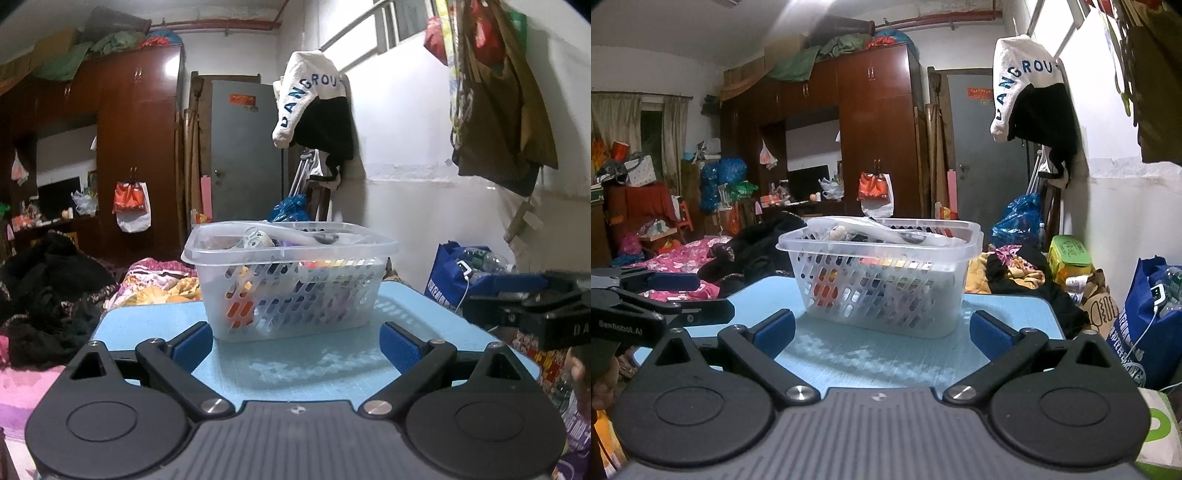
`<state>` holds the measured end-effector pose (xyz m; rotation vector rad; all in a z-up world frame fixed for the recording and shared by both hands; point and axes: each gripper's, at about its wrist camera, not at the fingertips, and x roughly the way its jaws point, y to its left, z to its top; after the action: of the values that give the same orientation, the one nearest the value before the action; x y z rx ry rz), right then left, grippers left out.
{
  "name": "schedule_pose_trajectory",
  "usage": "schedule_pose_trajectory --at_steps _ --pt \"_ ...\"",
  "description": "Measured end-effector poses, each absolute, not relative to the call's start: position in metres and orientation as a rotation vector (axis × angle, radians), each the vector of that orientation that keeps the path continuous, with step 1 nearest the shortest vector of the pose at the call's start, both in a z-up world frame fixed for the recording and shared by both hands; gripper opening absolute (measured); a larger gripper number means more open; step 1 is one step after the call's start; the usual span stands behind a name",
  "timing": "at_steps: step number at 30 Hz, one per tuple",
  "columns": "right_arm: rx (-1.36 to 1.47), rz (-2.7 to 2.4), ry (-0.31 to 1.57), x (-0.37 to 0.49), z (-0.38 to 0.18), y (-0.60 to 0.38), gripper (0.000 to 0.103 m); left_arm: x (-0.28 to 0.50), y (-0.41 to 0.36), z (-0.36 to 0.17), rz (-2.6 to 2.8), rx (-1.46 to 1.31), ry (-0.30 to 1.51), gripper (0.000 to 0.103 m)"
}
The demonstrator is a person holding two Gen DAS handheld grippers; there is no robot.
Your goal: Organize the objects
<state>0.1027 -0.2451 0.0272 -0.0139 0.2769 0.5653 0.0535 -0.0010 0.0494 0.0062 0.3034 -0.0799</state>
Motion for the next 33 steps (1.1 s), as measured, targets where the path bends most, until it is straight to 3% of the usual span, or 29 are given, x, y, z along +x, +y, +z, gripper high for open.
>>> schedule_pose_trajectory --at_steps 33 --pt "0.017 0.587 0.247 0.092 0.027 -0.249 0.103 0.047 -0.001 0.049 -0.161 -0.004 0.278 0.098"
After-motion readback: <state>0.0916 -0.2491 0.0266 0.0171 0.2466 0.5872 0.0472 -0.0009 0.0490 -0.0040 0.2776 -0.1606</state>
